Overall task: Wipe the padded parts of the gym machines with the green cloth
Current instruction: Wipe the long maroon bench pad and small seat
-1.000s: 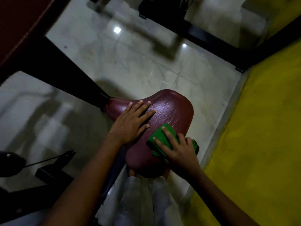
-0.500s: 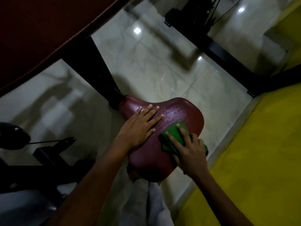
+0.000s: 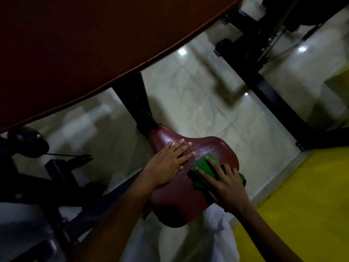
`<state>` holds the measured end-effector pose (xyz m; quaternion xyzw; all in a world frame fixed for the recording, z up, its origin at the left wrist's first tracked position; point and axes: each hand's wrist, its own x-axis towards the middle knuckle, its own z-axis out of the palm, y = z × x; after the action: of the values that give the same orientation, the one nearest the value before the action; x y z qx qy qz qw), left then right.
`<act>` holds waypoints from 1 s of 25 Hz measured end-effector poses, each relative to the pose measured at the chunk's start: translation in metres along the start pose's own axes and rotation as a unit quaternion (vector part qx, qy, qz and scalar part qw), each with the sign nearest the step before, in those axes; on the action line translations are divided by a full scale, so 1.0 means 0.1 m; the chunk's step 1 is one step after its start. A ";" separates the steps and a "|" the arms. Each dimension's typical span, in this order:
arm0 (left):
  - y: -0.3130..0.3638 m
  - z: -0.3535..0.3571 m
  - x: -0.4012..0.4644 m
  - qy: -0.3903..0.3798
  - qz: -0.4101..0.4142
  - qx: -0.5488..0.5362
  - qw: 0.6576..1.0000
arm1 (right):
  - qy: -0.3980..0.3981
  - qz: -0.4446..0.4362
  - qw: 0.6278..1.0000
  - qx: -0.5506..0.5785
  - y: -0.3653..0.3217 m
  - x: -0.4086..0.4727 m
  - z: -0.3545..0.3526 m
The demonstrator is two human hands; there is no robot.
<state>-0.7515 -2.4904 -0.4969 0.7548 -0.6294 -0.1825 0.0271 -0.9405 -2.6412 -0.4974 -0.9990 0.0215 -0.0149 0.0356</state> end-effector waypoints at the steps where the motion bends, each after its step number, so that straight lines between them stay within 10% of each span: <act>1: 0.01 0.02 0.00 0.009 -0.001 -0.003 1.000 | -0.006 0.007 1.000 0.012 0.10 0.07 -0.01; 17: 0.70 0.30 -0.08 0.264 -0.334 -0.040 0.904 | -0.079 -0.277 0.956 0.046 0.61 0.75 -0.08; 25: 1.39 0.67 0.38 0.260 -0.613 -0.095 0.740 | -0.093 -0.416 0.904 0.032 0.58 1.62 -0.22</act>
<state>-0.8979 -2.5430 -0.5305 0.9893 0.0207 -0.0156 0.1435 -0.7821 -2.7075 -0.4746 -0.9124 -0.3998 0.0642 0.0602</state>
